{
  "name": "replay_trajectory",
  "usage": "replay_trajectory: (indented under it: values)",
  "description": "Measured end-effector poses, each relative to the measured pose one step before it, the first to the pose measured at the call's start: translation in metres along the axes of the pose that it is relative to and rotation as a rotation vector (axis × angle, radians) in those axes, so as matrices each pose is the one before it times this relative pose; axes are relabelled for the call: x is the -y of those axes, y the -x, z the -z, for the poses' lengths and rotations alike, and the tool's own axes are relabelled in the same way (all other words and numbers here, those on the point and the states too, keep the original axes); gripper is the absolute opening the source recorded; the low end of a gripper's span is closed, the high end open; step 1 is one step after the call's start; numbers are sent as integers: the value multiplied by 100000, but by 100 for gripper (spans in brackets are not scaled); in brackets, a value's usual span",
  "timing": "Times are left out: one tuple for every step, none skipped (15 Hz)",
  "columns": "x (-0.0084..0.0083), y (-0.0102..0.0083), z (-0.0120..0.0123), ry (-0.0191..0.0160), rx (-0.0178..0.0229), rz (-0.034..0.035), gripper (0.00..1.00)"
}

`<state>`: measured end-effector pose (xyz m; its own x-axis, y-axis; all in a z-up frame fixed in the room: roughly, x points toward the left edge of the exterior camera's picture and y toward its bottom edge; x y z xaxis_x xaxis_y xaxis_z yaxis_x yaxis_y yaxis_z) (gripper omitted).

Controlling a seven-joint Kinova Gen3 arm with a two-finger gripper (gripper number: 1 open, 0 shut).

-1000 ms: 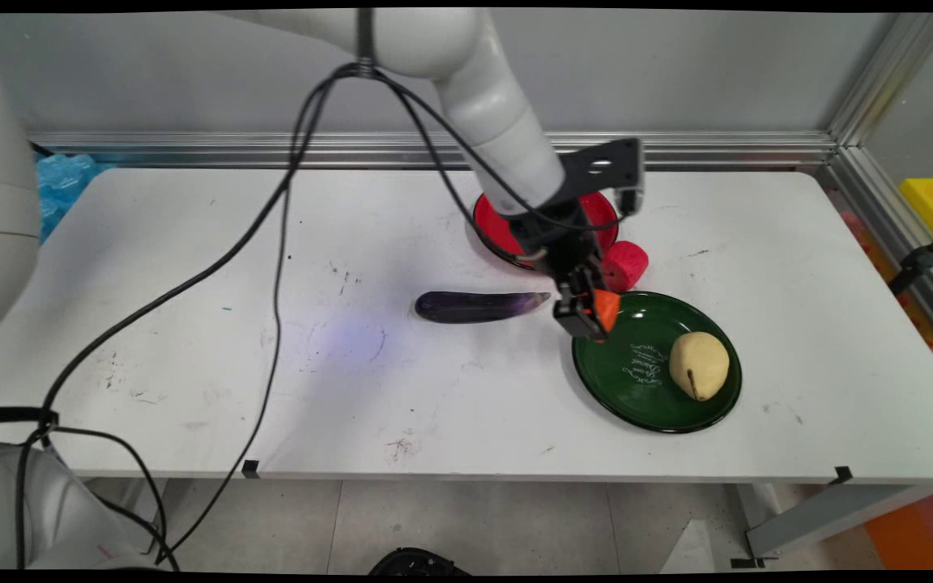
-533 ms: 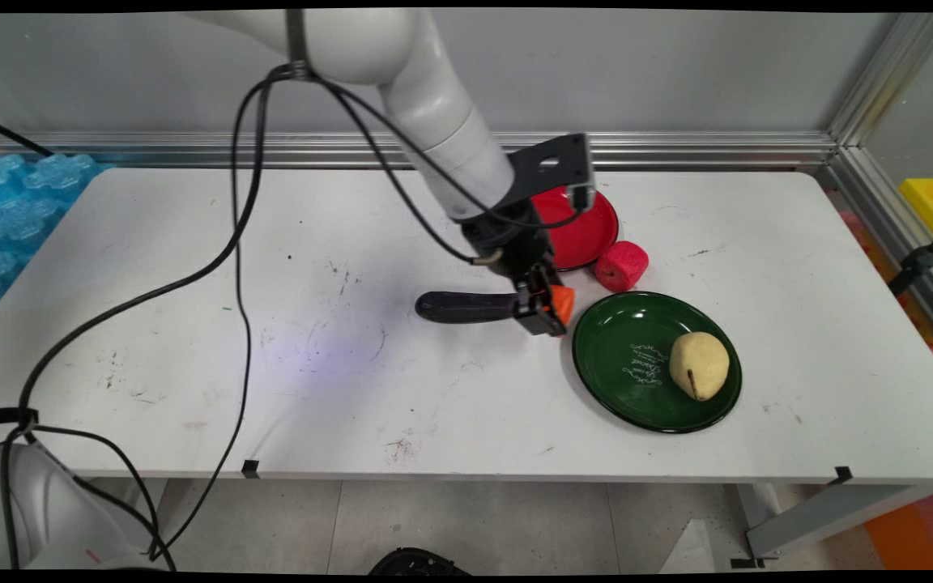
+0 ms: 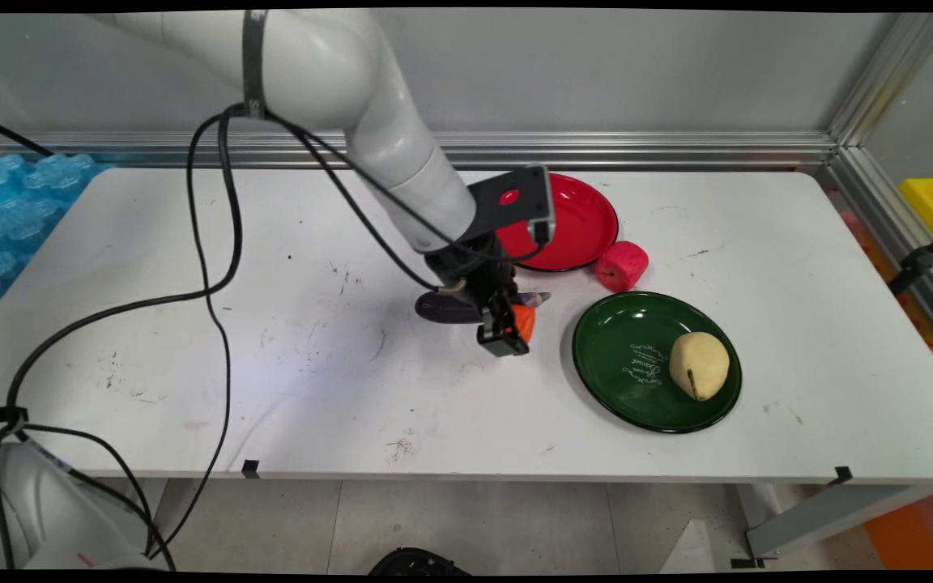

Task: Place the picked object on the table

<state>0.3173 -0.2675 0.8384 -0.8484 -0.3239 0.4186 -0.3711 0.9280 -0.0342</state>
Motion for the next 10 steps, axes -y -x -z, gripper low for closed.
replay_trajectory:
  values:
    - [-320,425,-408,-310,974,391,0]
    - [-235,288,-413,-223,761,302,0]
    - [-216,275,-510,-195,772,289,0]
    - [-174,202,-532,-95,689,224,0]
    - [-149,151,-547,55,642,198,0]
    - [-119,146,-512,95,584,202,0]
    - [-77,106,-342,75,399,132,0]
    - [-51,98,-245,46,256,140,0]
    - [-75,145,-417,107,452,169,0]
    - [-42,101,-323,70,304,42,0]
